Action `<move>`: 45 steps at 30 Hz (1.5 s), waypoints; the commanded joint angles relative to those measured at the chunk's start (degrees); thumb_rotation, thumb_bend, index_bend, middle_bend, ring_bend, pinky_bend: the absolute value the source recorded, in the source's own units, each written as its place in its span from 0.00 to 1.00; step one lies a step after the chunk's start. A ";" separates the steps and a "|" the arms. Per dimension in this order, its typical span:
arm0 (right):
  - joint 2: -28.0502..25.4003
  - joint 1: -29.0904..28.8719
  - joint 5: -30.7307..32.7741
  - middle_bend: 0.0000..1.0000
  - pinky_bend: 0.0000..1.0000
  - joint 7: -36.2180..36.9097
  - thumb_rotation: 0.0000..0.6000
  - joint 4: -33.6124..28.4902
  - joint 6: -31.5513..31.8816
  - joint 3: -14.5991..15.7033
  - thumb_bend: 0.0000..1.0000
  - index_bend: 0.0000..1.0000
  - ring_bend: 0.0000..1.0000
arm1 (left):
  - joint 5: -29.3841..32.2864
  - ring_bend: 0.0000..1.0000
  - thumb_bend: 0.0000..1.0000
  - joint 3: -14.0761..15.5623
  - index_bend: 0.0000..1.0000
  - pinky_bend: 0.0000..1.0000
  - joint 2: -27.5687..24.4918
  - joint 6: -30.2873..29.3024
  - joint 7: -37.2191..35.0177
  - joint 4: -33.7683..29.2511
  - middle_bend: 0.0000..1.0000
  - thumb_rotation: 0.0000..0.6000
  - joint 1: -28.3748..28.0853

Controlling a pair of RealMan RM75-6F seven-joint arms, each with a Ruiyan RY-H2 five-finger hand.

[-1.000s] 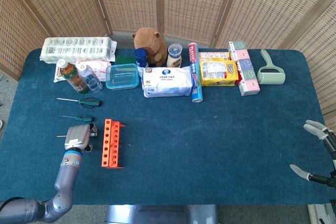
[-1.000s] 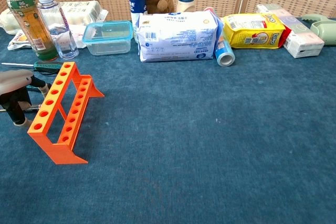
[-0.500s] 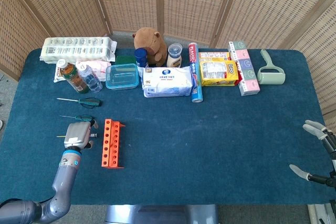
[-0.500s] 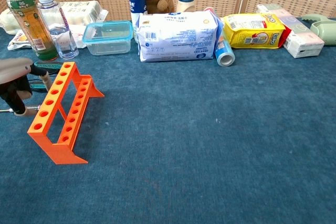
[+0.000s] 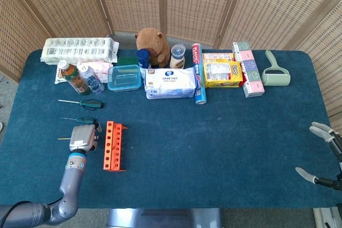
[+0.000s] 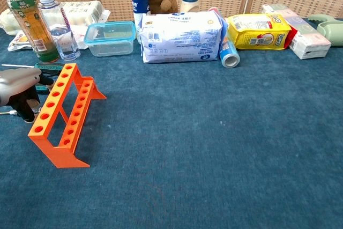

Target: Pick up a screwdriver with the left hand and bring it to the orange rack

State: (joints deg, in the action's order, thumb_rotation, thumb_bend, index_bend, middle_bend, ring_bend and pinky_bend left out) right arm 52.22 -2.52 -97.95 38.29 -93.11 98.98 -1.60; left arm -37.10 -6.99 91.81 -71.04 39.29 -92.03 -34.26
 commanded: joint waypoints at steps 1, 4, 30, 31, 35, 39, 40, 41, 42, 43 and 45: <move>-0.02 0.00 -0.03 0.15 0.18 0.08 1.00 0.01 0.00 0.01 0.07 0.16 0.14 | -0.05 0.98 0.34 0.00 0.39 1.00 0.04 -0.12 0.10 -0.05 1.00 1.00 0.10; -0.03 0.04 -0.02 0.15 0.18 0.09 1.00 0.03 0.05 0.01 0.07 0.16 0.14 | 0.11 0.98 0.35 0.02 0.40 1.00 0.21 -0.15 0.50 0.13 1.00 1.00 0.13; -0.31 0.05 0.08 0.15 0.18 1.23 1.00 0.30 0.02 0.00 0.07 0.16 0.14 | 0.96 0.98 0.42 -0.26 0.45 1.00 1.95 -1.17 4.10 1.18 1.00 1.00 -0.15; -0.32 0.05 0.08 0.15 0.18 1.25 1.00 0.29 0.03 -0.01 0.07 0.16 0.14 | 1.08 0.98 0.43 -0.29 0.45 1.00 1.97 -1.21 4.21 1.21 1.00 1.00 -0.13; -0.34 0.07 0.03 0.15 0.18 1.30 1.00 0.30 0.06 0.02 0.07 0.16 0.14 | 1.52 0.98 0.43 -0.36 0.45 1.00 1.92 -1.28 4.69 1.24 1.00 1.00 -0.05; -0.36 0.06 -0.06 0.15 0.18 1.36 1.00 0.29 0.06 0.05 0.07 0.16 0.14 | 1.63 0.98 0.44 -0.38 0.46 1.00 1.73 -1.36 5.00 1.13 1.00 1.00 0.05; -0.36 0.06 -0.07 0.15 0.18 1.37 1.00 0.28 0.06 0.05 0.07 0.16 0.14 | 1.68 0.98 0.44 -0.40 0.46 1.00 1.70 -1.34 5.04 1.10 1.00 1.00 0.06; -0.36 0.06 -0.10 0.15 0.18 1.40 1.00 0.29 0.07 0.06 0.07 0.16 0.14 | 1.71 0.98 0.45 -0.41 0.47 1.00 1.68 -1.31 5.06 1.08 1.00 1.00 0.08; -0.37 0.07 -0.13 0.15 0.18 1.44 1.00 0.28 0.08 0.08 0.07 0.16 0.14 | 1.69 0.98 0.46 -0.38 0.47 1.00 1.69 -1.33 5.23 1.17 1.00 1.00 0.06; -0.38 0.08 -0.15 0.15 0.18 1.48 1.00 0.28 0.09 0.09 0.07 0.16 0.14 | 1.67 0.98 0.46 -0.29 0.48 1.00 1.72 -1.36 5.46 1.27 1.00 1.00 0.03; -0.40 0.09 -0.18 0.15 0.18 1.59 1.00 0.27 0.12 0.11 0.07 0.15 0.14 | 1.73 0.98 0.47 -0.20 0.50 1.00 1.83 -1.37 5.80 1.40 1.00 1.00 -0.01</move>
State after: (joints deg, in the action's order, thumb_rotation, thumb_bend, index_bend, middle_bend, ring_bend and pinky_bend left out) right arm 51.82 -2.44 -98.12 39.88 -92.83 99.10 -1.50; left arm -35.39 -7.23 93.61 -72.40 45.04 -90.68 -34.25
